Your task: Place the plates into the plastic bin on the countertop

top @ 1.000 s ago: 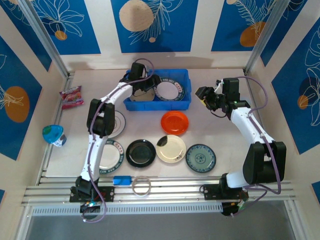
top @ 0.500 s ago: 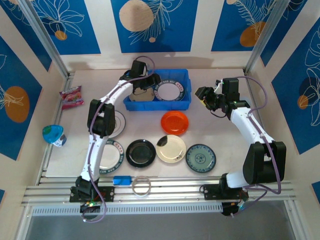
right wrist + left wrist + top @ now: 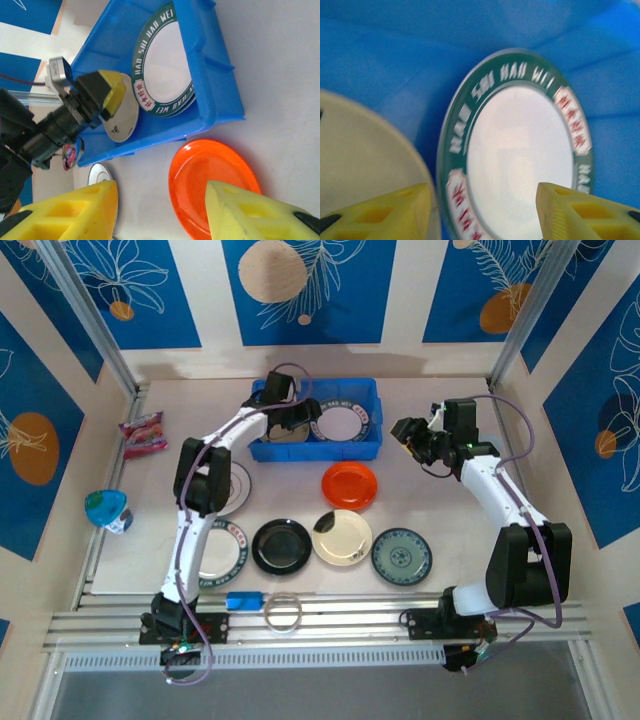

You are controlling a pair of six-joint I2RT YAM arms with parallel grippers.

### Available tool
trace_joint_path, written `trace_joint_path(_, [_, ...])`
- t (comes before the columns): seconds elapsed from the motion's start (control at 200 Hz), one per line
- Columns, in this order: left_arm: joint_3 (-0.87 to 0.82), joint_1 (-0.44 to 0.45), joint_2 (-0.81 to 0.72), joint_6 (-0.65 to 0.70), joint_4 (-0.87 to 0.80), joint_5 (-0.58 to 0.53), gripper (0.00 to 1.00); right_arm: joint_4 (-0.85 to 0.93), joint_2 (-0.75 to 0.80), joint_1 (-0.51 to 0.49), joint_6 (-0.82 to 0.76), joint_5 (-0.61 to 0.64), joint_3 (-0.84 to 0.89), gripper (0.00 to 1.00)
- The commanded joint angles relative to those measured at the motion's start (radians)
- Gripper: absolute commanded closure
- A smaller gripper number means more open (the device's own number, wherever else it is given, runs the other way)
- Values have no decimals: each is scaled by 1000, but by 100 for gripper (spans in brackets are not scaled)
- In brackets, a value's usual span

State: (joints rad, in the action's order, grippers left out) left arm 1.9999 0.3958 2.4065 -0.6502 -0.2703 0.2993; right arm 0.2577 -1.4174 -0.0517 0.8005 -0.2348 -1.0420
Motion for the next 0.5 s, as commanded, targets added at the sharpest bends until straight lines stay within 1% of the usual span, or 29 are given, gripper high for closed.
trace_joint_path(0.0, [-67,14,-147,50,69,-24,42,24,8,9,-48,19,55,54])
trace_joint_path(0.14, [-145,21,-284,89,81,-40,41,14,-6,4,-68,6,107,61])
trace_joint_path(0.33, [-206,35,-438,135,44,-19,40,30,-3,-24,-78,12,166,62])
trace_joint_path(0.49, [-316,56,-578,149,38,1,39,55,-2,-51,-77,21,201,62])
